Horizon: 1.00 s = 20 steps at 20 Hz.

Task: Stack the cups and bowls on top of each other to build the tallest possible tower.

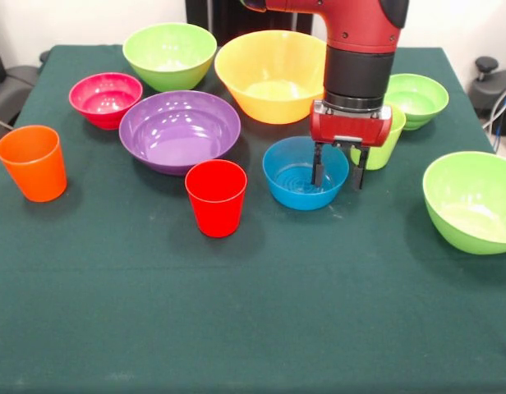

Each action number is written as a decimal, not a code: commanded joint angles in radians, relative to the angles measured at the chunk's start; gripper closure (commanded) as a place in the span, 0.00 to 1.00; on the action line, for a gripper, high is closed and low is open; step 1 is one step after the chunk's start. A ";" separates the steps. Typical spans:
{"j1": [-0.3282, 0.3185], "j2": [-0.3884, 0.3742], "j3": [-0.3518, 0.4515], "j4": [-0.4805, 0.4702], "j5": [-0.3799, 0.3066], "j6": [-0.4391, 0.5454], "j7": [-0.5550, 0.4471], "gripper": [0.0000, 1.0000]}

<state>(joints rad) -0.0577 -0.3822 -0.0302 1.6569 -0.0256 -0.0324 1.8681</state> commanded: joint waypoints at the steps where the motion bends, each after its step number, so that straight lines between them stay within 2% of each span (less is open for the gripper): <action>1: -0.005 0.026 0.110 -0.068 -0.013 0.013 0.101 0.00; 14: -0.004 0.028 0.108 -0.065 -0.017 -0.014 0.108 0.00; 20: 0.025 0.029 0.073 -0.068 0.004 -0.010 0.121 0.00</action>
<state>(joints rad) -0.0518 -0.3822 -0.0259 1.6565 -0.0256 -0.0324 1.8681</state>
